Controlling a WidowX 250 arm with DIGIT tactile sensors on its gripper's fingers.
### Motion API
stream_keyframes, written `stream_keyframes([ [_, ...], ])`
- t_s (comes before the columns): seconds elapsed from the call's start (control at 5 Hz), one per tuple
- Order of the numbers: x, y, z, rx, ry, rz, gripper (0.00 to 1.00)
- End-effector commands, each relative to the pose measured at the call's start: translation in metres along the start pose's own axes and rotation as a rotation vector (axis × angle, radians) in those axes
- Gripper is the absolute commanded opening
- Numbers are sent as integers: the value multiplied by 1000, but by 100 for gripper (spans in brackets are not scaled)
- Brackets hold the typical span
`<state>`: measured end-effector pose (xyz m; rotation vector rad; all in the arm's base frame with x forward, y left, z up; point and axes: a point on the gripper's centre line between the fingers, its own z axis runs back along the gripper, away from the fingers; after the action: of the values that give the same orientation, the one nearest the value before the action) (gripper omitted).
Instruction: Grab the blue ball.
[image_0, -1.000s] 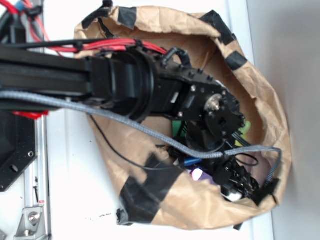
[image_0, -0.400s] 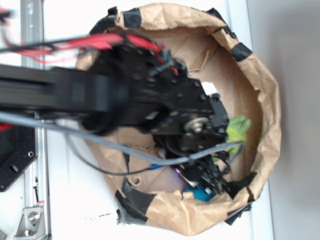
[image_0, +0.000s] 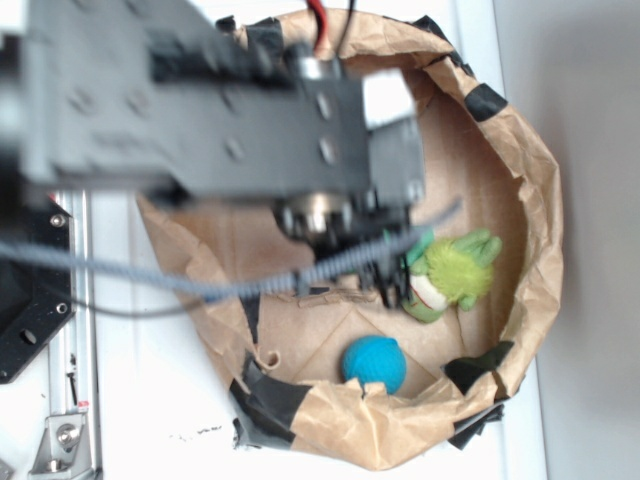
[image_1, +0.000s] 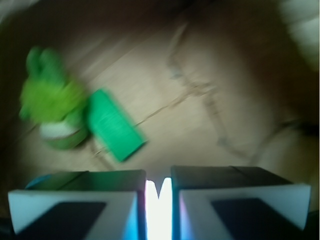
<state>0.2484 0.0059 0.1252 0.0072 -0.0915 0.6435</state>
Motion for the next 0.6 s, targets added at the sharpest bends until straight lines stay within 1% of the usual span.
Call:
stream_keyframes([
  [0.0, -5, -12, 25, -38, 21, 248, 100],
  [0.2, -14, -42, -7, -91, 129, 234, 100],
  [0.4, -27, -71, -39, -121, 184, 214, 100],
])
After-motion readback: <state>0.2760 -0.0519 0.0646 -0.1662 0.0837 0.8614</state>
